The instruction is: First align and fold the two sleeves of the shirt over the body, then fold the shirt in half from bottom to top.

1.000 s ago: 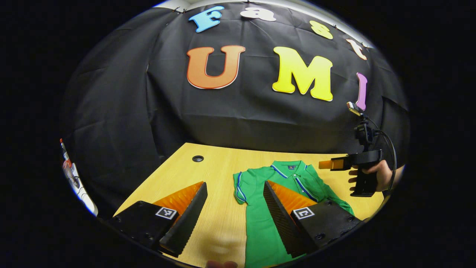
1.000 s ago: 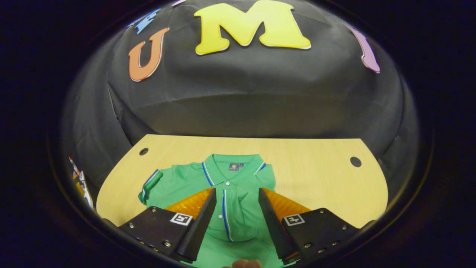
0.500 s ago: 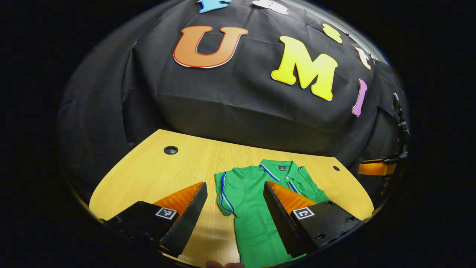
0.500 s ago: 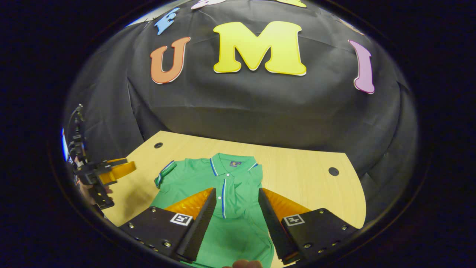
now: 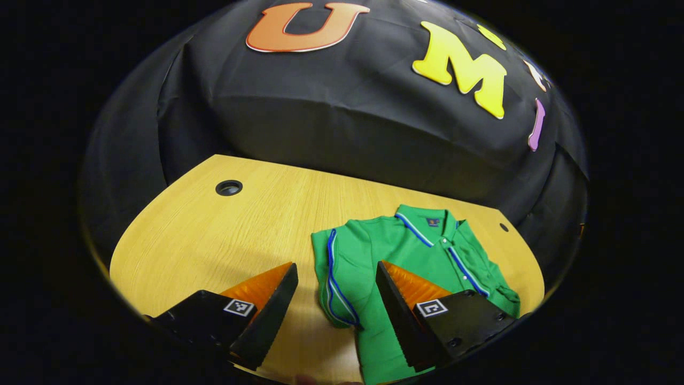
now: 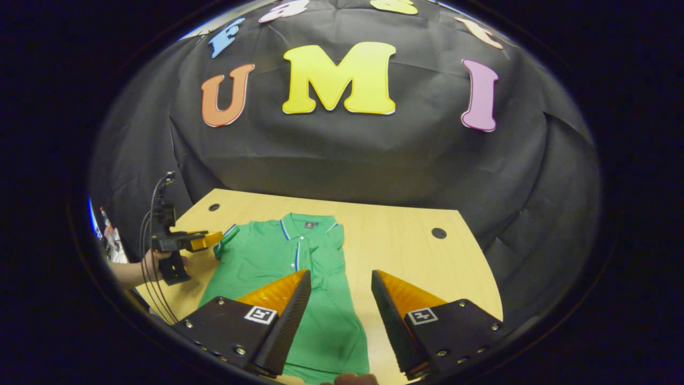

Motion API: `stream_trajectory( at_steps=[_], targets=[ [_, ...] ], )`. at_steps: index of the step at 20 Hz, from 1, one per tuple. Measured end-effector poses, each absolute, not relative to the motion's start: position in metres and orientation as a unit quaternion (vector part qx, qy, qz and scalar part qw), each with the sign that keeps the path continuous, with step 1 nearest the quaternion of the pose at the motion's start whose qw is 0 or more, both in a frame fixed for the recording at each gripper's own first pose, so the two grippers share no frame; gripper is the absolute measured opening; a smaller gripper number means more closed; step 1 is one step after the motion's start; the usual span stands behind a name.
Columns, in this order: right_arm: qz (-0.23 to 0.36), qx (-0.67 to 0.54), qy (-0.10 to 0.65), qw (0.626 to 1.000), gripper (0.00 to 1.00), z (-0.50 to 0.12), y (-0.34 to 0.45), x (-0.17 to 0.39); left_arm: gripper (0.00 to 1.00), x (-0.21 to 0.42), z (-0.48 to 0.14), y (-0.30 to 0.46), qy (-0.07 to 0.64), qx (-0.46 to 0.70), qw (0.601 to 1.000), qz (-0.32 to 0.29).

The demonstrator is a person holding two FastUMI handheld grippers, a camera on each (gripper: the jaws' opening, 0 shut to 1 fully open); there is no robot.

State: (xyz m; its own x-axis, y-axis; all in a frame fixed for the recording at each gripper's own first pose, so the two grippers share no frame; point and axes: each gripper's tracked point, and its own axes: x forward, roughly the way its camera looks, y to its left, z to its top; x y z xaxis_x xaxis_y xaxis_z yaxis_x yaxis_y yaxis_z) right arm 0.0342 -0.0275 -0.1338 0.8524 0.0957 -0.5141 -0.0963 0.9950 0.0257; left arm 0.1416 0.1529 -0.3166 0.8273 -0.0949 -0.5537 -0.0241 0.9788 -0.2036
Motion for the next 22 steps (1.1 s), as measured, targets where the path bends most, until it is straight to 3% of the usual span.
stream_trajectory(
  at_steps=[2,3,4,7,10,12,13,14,15,20,22],
  targets=[
    [0.044,-0.003,0.267,0.963,0.74,-0.134,-0.033,0.031,0.91,0.149,-0.329,0.156,0.307,-0.09,0.947,-0.023],
    [0.042,0.0,0.269,0.962,0.74,-0.136,-0.034,0.029,0.99,0.152,-0.334,0.155,0.312,-0.086,0.946,-0.028],
    [0.04,0.004,0.271,0.962,0.74,-0.138,-0.035,0.028,0.86,0.154,-0.339,0.155,0.319,-0.079,0.944,-0.032],
    [0.035,0.005,0.273,0.961,0.74,-0.143,-0.039,0.023,0.79,0.161,-0.347,0.158,0.326,-0.059,0.943,-0.039],
    [0.022,0.006,0.272,0.962,0.74,-0.146,-0.045,0.021,0.65,0.163,-0.349,0.16,0.329,-0.053,0.942,-0.049],
    [0.018,0.002,0.268,0.963,0.74,-0.145,-0.048,0.018,0.63,0.163,-0.351,0.164,0.331,-0.041,0.942,-0.048],
    [0.017,0.0,0.268,0.963,0.74,-0.147,-0.048,0.017,0.58,0.163,-0.352,0.168,0.332,-0.034,0.942,-0.044],
    [0.017,-0.002,0.27,0.963,0.74,-0.148,-0.049,0.015,0.3,0.164,-0.352,0.17,0.331,-0.032,0.942,-0.042],
    [0.016,0.0,0.271,0.962,0.74,-0.153,-0.048,0.015,0.3,0.165,-0.351,0.171,0.33,-0.031,0.943,-0.043],
    [0.009,0.012,0.273,0.962,0.75,-0.159,-0.05,0.007,0.06,0.161,-0.348,0.167,0.334,-0.042,0.94,-0.059],
    [0.004,0.017,0.27,0.963,0.74,-0.159,-0.052,0.005,0.04,0.161,-0.342,0.168,0.332,-0.038,0.941,-0.057]
  ],
)
